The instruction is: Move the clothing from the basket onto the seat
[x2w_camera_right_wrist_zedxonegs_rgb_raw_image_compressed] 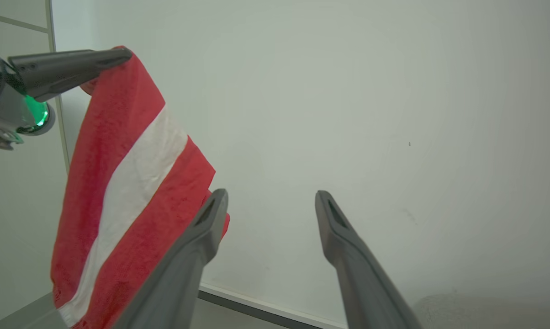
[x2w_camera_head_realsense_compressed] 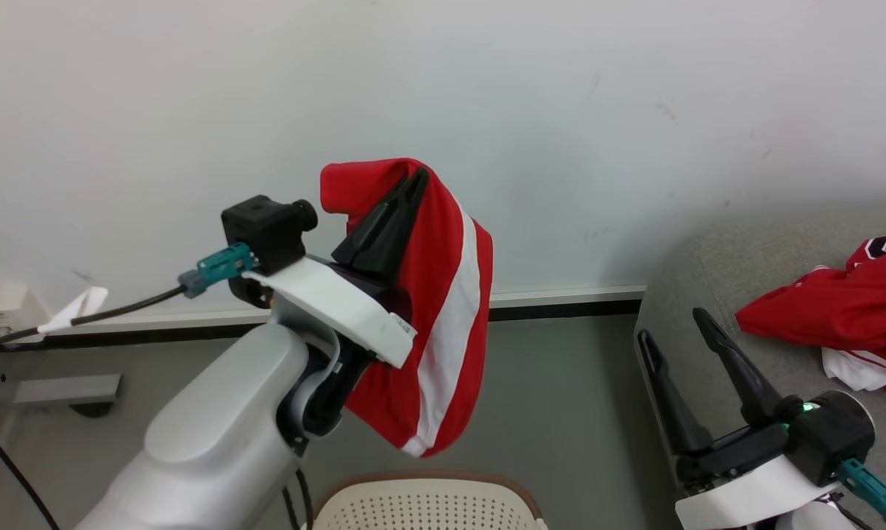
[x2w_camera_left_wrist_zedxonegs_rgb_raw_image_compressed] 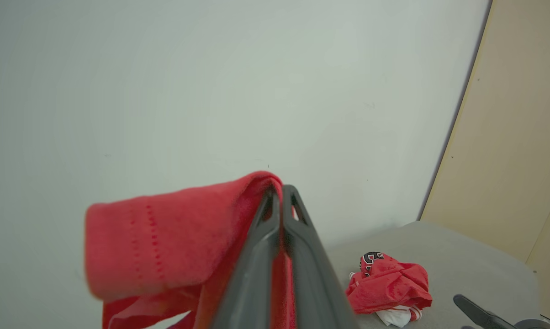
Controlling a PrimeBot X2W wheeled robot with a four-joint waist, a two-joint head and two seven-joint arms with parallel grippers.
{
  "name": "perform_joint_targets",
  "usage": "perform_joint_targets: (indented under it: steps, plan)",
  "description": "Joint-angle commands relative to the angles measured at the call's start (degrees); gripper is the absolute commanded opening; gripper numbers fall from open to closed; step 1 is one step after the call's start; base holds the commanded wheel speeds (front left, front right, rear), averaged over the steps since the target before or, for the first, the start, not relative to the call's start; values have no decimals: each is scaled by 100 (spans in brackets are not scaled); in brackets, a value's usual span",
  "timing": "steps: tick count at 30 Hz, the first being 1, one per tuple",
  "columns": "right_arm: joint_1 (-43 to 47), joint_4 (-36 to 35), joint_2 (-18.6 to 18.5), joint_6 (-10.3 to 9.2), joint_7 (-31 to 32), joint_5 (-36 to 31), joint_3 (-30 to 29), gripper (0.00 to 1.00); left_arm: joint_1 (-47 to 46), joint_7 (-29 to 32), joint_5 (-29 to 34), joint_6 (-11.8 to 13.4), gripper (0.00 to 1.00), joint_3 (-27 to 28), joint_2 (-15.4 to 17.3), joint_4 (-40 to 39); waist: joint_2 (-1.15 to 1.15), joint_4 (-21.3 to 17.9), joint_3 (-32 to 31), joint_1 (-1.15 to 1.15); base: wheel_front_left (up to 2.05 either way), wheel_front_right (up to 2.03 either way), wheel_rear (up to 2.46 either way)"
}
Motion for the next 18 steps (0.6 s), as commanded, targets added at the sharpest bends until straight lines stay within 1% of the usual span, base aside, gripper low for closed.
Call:
perform_joint_targets:
  steps: [1, 4, 10, 18]
  plan:
    - [-58, 28, -35, -15, 3, 52, 76, 100, -65, 6, 11, -9, 0, 19, -34, 39, 0, 16, 2, 0, 0, 0, 0]
    - [-107, 109, -16, -15, 4, 161, 400, 100, -102, 5, 9, -26, 0, 4, -64, 59, 0, 54, -2, 0, 0, 0, 0]
    - [-437, 487, 19, -15, 4, 576, 1351, 100, -165, 34, 43, -36, 0, -74, -146, -32, 0, 137, -17, 0, 0, 0, 0]
    - [-1322, 1495, 131, -15, 4, 1134, 2316, 100, -208, 140, 112, -68, 0, -299, -348, -273, 0, 335, -5, 0, 0, 0, 0]
